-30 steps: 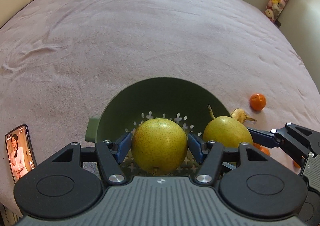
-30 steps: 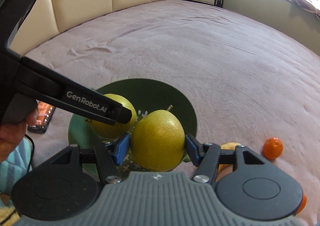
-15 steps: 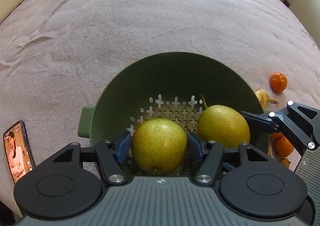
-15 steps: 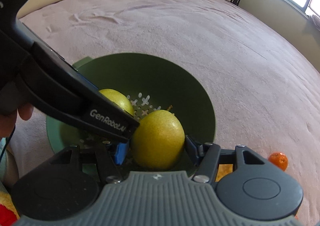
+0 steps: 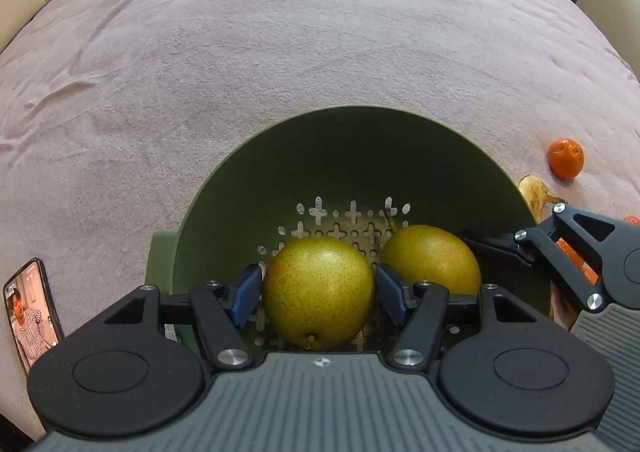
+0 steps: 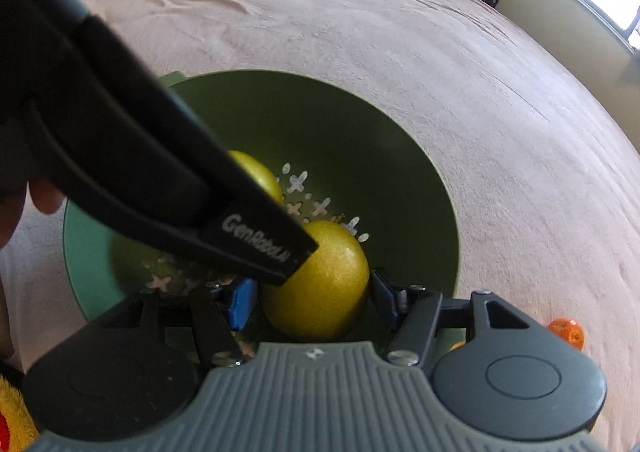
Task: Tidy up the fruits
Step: 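Carry both pears over the green colander and open both tools to drop them, then move both tools back toward the mandarins beside the banana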
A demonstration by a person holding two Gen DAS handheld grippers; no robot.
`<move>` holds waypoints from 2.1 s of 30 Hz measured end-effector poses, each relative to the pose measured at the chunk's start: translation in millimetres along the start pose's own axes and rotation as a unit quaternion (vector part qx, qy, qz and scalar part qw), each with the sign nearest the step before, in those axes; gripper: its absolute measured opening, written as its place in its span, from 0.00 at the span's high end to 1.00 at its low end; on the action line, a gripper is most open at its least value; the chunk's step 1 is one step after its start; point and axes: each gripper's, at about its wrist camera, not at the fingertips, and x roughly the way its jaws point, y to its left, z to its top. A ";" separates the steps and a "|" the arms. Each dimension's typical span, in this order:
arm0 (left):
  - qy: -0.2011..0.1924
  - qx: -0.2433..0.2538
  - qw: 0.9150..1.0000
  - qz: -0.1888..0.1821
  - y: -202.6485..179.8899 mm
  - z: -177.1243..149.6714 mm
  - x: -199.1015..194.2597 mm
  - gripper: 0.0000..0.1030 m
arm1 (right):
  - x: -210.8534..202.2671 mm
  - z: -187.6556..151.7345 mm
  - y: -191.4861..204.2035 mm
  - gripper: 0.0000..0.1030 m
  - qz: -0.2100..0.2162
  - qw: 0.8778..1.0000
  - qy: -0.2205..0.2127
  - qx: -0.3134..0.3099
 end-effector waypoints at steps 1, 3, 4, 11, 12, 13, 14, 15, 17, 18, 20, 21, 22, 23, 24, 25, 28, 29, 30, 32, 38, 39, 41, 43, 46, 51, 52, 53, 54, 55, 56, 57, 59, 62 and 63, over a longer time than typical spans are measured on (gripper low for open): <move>0.000 0.001 1.000 0.000 -0.3 0.3 -0.1 0.30 | 0.3 1.0 -0.2 0.44 0.001 1.000 0.002 -0.001; 0.002 0.001 1.000 0.001 -0.5 0.4 0.1 0.30 | 0.4 2.7 -1.1 0.45 0.001 1.000 0.005 -0.002; 0.002 0.000 1.000 0.001 -0.6 0.2 0.4 0.30 | 0.5 3.0 -1.2 0.45 0.000 1.000 0.006 -0.001; 0.009 0.006 1.000 0.007 -1.4 -2.4 -1.6 0.25 | -9.2 6.5 -3.0 0.30 -0.018 1.000 -0.009 -0.010; 0.007 0.007 1.000 0.007 -1.7 -2.6 -3.2 0.24 | -11.4 6.8 -4.2 0.30 -0.022 1.000 -0.012 -0.009; 0.003 0.008 1.000 0.007 -2.3 -2.5 -5.4 0.23 | -13.1 7.2 -5.8 0.30 -0.023 1.000 -0.013 -0.006; 0.000 0.011 1.000 0.007 -3.3 -2.4 -7.8 0.22 | -14.9 7.5 -7.5 0.30 -0.021 1.000 -0.015 -0.003; -0.003 0.014 1.000 0.009 -4.6 -2.5 -10.3 0.22 | -17.3 7.8 -9.0 0.30 -0.019 1.000 -0.017 0.001; -0.011 0.022 1.000 0.011 -8.4 -2.8 -16.5 0.21 | -22.5 8.1 -10.8 0.30 -0.017 1.000 -0.025 0.006; -0.015 0.026 0.999 0.011 -10.4 -3.1 -20.0 0.21 | -27.0 7.1 -8.5 0.29 -0.019 0.999 -0.030 0.006; -0.027 0.032 0.999 0.012 -13.4 -4.0 -27.8 0.21 | -34.8 7.0 -8.7 0.27 -0.022 0.999 -0.040 0.005; -0.034 0.034 0.999 0.013 -14.6 -4.1 -32.0 0.21 | -38.9 6.5 -9.3 0.27 -0.024 0.999 -0.046 0.007; -0.041 0.036 0.998 0.016 -15.9 -4.4 -36.5 0.21 | -43.4 5.8 -10.5 0.27 -0.027 0.998 -0.050 0.010; -0.050 0.037 0.998 0.018 -17.7 -4.5 -40.8 0.21 | -47.6 4.9 -11.9 0.27 -0.030 0.998 -0.054 0.014; -0.059 0.039 0.997 0.019 -19.3 -4.5 -45.2 0.21 | -51.7 4.2 -13.3 0.27 -0.033 0.997 -0.059 0.020; -0.069 0.040 0.997 0.018 -20.7 -4.4 -49.8 0.21 | -56.9 2.8 -15.2 0.27 -0.035 0.997 -0.065 0.028; -0.098 0.037 0.994 0.005 -24.6 -4.1 -63.7 0.20 | -72.9 -1.1 -23.6 0.26 -0.049 0.994 -0.082 0.058; -0.109 0.035 0.993 -0.001 -26.2 -4.4 -68.4 0.20 | -79.6 -3.3 -25.6 0.26 -0.056 0.992 -0.088 0.069; -0.121 0.035 0.992 -0.006 -28.9 -5.0 -73.0 0.20 | -84.9 -9.2 -30.6 0.26 -0.064 0.990 -0.093 0.080; -0.148 0.046 0.988 -0.018 -37.6 -7.6 -82.7 0.20 | -95.0 -17.0 -35.8 0.26 -0.081 0.986 -0.104 0.102; -0.199 0.063 0.976 -0.061 -63.4 -16.4 -97.0 0.20 | -125.1 -49.5 -50.7 0.26 -0.126 0.968 -0.124 0.181; -0.203 0.065 0.975 -0.069 -67.3 -17.6 -97.7 0.20 | -128.3 -54.5 -55.7 0.26 -0.132 0.964 -0.123 0.194; -0.206 0.071 0.973 -0.082 -75.6 -19.9 -97.0 0.20 | -132.4 -65.0 -60.3 0.26 -0.141 0.960 -0.115 0.215; -0.204 0.079 0.971 -0.097 -84.6 -23.2 -95.9 0.20 | -135.7 -79.1 -70.7 0.26 -0.150 0.954 -0.103 0.238; -0.192 0.094 0.970 -0.112 -97.8 -26.2 -92.1 0.20 | -141.8 -106.5 -80.0 0.26 -0.155 0.945 -0.077 0.276; -0.168 0.119 0.971 -0.122 -117.0 -33.5 -82.3 0.25 | -148.2 -150.5 -88.3 0.26 -0.151 0.929 -0.051 0.334; -0.164 0.124 0.971 -0.126 -120.7 -35.0 -80.2 0.25 | -150.0 -156.4 -89.3 0.26 -0.157 0.926 -0.045 0.340; -0.159 0.128 0.970 -0.130 -124.2 -36.5 -78.0 0.25 | -153.6 -163.8 -91.1 0.26 -0.166 0.923 -0.038 0.344; -0.155 0.129 0.970 -0.136 -127.2 -38.2 -75.6 0.26 | -153.7 -169.7 -95.3 0.26 -0.174 0.920 -0.032 0.349; -0.150 0.128 0.970 -0.140 -129.9 -39.5 -73.1 0.26 | -154.9 -177.2 -99.0 0.27 -0.181 0.916 -0.026 0.356; -0.146 0.126 0.971 -0.144 -133.1 -40.0 -70.6 0.28 | -155.6 -186.1 -102.7 0.27 -0.186 0.911 -0.021 0.367; -0.142 0.125 0.971 -0.147 -135.1 -40.2 -68.5 0.29 | -155.9 -192.3 -106.8 0.29 -0.189 0.905 -0.018 0.380; -0.133 0.125 0.971 -0.153 -140.5 -41.9 -64.0 0.31 | -156.7 -203.3 -114.5 0.34 -0.197 0.893 -0.013 0.405; -0.120 0.128 0.972 -0.159 -152.0 -45.9 -55.4 0.34 | -153.2 -216.4 -125.3 0.36 -0.205 0.880 -0.002 0.429; -0.115 0.132 0.971 -0.160 -156.5 -47.5 -52.4 0.35 | -152.1 -220.5 -129.0 0.39 -0.203 0.875 0.000 0.439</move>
